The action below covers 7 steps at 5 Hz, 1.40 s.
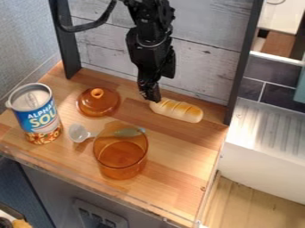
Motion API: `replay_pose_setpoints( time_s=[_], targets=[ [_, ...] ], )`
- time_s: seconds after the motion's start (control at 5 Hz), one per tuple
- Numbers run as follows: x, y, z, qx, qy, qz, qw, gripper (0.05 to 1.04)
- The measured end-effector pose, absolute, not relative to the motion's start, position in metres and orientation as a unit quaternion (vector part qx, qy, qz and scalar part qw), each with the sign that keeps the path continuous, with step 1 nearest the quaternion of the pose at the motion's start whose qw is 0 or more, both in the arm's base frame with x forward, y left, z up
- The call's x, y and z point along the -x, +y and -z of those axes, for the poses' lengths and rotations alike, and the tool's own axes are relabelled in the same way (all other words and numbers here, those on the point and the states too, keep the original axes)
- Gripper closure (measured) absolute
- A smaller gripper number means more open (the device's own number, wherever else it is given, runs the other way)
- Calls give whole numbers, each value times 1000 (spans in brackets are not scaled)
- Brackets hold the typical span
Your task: Get the silver spoon and put in the upper side of the table
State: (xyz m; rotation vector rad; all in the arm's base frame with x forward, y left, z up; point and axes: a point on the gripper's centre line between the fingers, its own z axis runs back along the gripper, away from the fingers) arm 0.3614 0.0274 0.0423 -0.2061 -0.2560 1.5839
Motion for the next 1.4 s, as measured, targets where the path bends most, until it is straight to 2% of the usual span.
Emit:
replay_pose_setpoints(
  time_s=[0.2, 0.4, 0.8, 1.0, 1.2, 1.4],
  targets=[
    [-359, 26, -33, 84, -103, -710, 692, 84],
    [-351, 48, -31, 74, -86, -731, 673, 84],
    [-339, 93, -30, 78, -76, -752, 650, 84],
    [-324, 108, -20, 49, -85, -757, 646, 84],
    [-311, 112, -9, 34, -86, -752, 652, 84],
    [-292, 110, 4, 10, -78, -748, 659, 84]
  ],
)
